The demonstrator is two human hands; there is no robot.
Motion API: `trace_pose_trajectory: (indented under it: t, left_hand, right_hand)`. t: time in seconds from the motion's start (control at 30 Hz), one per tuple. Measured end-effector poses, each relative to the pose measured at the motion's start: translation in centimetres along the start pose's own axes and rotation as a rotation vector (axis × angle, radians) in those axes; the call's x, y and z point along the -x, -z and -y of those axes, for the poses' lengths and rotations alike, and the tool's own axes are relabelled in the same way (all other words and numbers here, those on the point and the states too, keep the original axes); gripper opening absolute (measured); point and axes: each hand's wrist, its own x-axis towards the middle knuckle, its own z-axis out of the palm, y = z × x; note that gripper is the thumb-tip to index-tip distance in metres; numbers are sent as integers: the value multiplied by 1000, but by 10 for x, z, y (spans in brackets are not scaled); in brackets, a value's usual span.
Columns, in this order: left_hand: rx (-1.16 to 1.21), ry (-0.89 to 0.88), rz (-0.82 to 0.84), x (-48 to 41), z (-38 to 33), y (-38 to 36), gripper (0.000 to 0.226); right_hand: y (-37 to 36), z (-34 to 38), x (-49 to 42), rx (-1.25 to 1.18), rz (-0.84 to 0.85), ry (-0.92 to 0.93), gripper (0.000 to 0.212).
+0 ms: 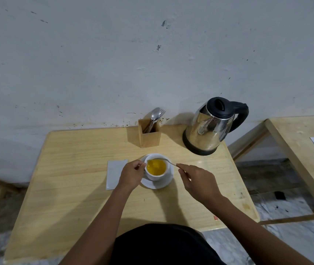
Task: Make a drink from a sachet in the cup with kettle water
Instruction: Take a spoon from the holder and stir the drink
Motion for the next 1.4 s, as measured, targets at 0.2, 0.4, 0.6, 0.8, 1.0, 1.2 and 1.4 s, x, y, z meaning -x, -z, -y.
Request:
trace_pose_trajectory:
  t: [0.2,0.4,0.6,0.8,1.0,1.2,1.4]
  left_hand:
    - [-14,-9,-1,-1,0,-1,15]
    - [-19,-12,1,-3,2,-1,15]
    - [-26,-7,-10,-4,4,-2,19]
    - [-42,-8,-17,-5,5,-3,19]
    - [-34,3,-18,-5,4,-3,18]
    - [-33,-6,-22,-4,3,-3,17]
    - [-6,-15,-15,-3,3,-3,15]
  right_hand:
    - [-6,0,11,-66,-65,-86,27]
    - [-7,8,12,-213,-48,-196,27]
    - [-9,6,9,-506,100,-295,29]
    - [-14,9,12,-645,32,-336,27]
    - [-17,10,14,-695,16,-375,26]
    - [-17,12,20,-485,-67,-263,26]
    - [-27,11,27,-333,-162,-151,23]
